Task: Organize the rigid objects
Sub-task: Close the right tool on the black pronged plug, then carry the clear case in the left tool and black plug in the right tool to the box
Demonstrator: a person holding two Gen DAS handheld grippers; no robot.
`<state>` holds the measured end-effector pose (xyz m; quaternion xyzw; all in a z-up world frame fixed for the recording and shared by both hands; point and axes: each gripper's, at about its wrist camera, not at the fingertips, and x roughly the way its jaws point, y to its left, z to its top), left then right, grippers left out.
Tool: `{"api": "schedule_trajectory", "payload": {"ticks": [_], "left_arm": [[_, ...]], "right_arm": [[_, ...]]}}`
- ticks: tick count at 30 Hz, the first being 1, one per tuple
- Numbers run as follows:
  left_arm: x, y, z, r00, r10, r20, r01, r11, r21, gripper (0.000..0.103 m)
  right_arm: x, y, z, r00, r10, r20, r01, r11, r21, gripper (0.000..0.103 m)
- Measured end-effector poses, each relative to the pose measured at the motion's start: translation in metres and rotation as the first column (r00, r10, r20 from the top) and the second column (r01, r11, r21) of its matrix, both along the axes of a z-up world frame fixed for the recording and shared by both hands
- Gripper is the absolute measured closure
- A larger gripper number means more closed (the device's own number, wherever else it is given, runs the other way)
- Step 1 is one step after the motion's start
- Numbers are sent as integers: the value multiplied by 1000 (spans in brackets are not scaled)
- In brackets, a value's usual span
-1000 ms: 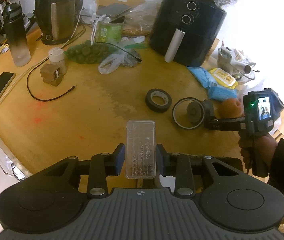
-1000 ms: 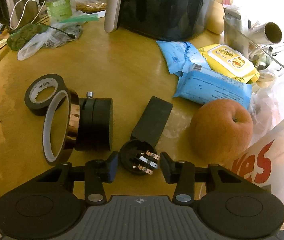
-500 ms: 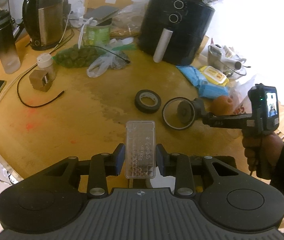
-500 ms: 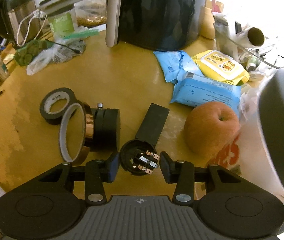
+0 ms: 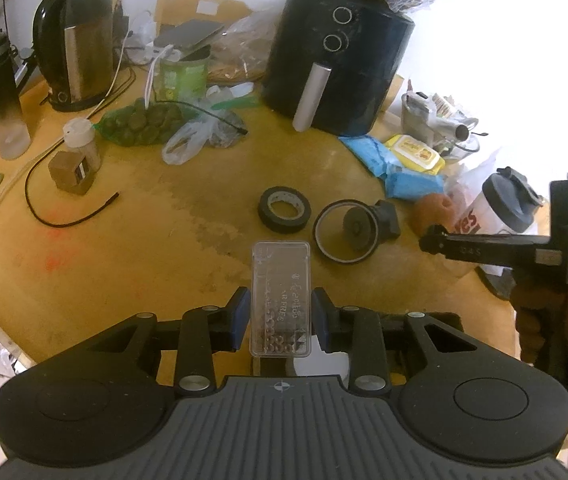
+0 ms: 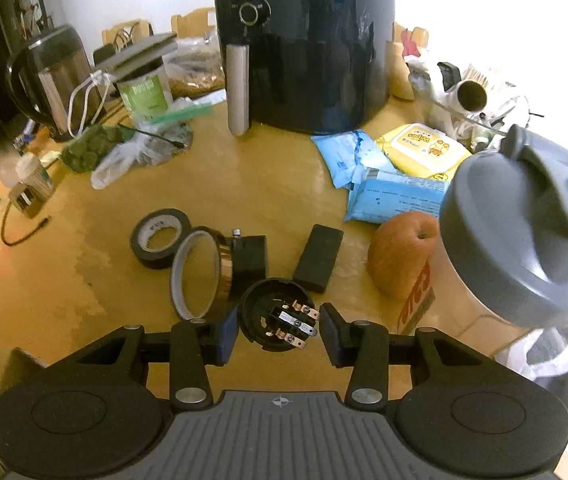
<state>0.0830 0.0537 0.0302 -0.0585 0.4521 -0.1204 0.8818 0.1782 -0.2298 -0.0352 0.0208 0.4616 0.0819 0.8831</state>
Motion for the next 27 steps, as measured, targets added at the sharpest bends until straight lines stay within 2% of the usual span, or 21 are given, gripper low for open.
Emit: {"api": "schedule_trajectory", "payload": {"ticks": [12,27], "left_arm": [[-4,9,3,1000,-6,13,6,1000,-13,70],[-26,2,-17,995,-74,-67,71,996,-47,70]], "right_arm": [[-48,2,31,1000,-8,22,6,996,85,57],[-107,2,42,998,-65,6,63,982,179,57]]}}
